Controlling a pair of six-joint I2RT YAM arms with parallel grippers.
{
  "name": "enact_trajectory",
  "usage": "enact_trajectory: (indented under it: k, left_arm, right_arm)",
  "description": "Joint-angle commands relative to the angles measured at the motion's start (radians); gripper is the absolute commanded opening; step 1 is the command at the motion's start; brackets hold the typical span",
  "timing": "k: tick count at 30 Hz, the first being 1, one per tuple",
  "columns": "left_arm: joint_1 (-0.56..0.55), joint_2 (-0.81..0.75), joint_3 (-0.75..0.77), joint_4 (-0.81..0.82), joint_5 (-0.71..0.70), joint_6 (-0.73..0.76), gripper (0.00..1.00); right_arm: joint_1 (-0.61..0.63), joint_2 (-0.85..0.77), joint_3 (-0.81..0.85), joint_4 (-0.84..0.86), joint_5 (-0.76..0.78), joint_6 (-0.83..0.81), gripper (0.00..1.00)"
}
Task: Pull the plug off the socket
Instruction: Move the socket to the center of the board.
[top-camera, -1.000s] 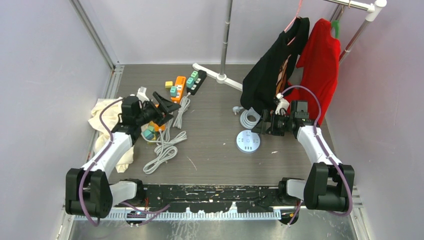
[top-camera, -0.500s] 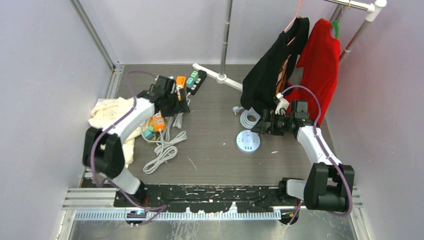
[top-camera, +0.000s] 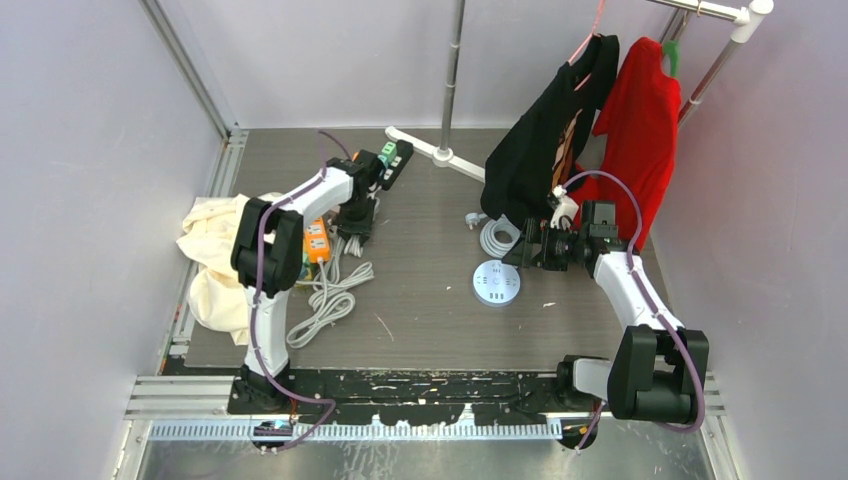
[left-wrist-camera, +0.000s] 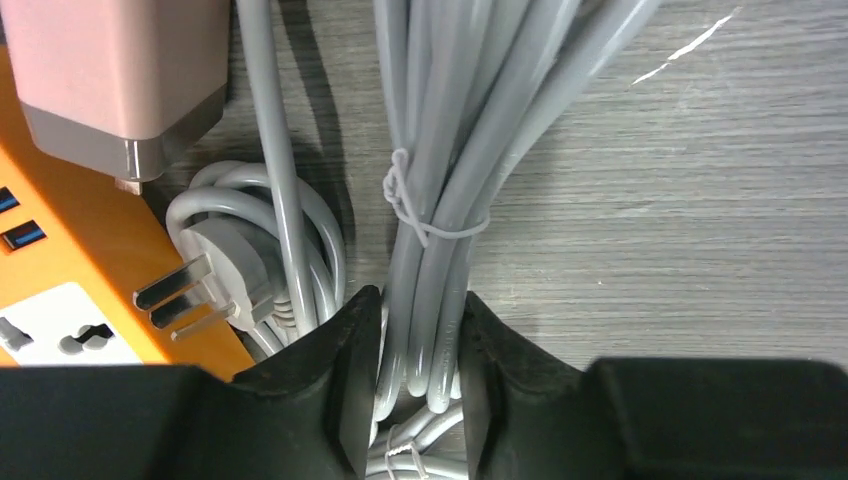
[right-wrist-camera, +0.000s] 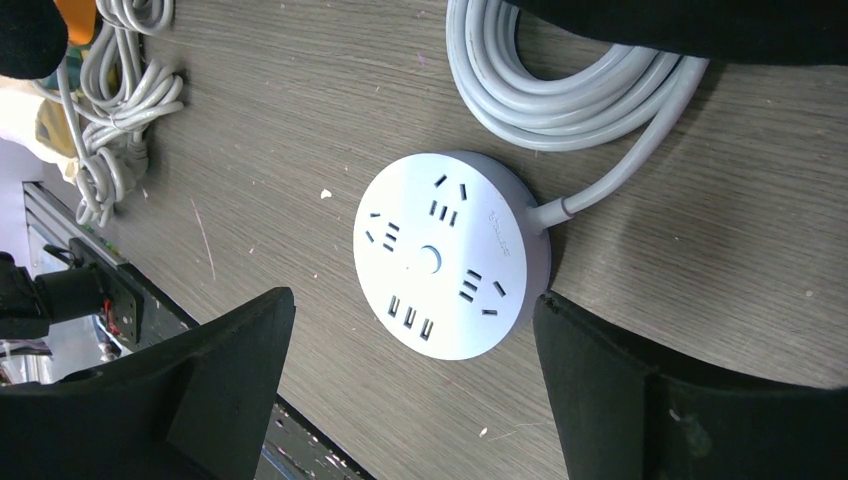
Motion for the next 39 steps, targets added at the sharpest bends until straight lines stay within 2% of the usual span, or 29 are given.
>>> enact_trajectory:
  k: [1,5,8,17,27,33,39]
  left_arm:
    - [0.001,-0.009,0.068,-0.046,0.033,0.048,0.30]
    - [0.001,-0.027,0.060,-0.037,0.096,0.032,0.11]
    - [0.000,-0.072,0.041,-0.018,0.168,0.011,0.04]
    - [-0.056,-0.265,-0.134,0.115,0.417,-0.058,0.02]
    - [-0.282,-0.288,-0.260,0.221,0.569,-0.135,0.03]
    - [-0.416,-0.238,-0.270,0.241,0.604,-0.150,0.15]
    - [-0.499,-0.228,-0.240,0.200,0.641,-0.143,0.42]
  right_arm:
    - [-0.006,-0.028,-0.001,0.038,-0.014,-0.003,0.94]
    - [-0.006,-0.023,0.000,0.036,-0.016,-0.003,0.94]
    - [-0.006,-0.020,0.002,0.037,-0.016,-0.003,0.94]
    - [-0.007,-0.015,0.005,0.034,-0.022,-0.003,0.94]
    - [-0.006,-0.012,0.003,0.044,-0.042,0.001,0.94]
    - [-0.003,-0.012,0.009,0.038,-0.049,0.001,0.94]
    - [0.003,-0.009,0.022,0.022,-0.058,-0.007,0.94]
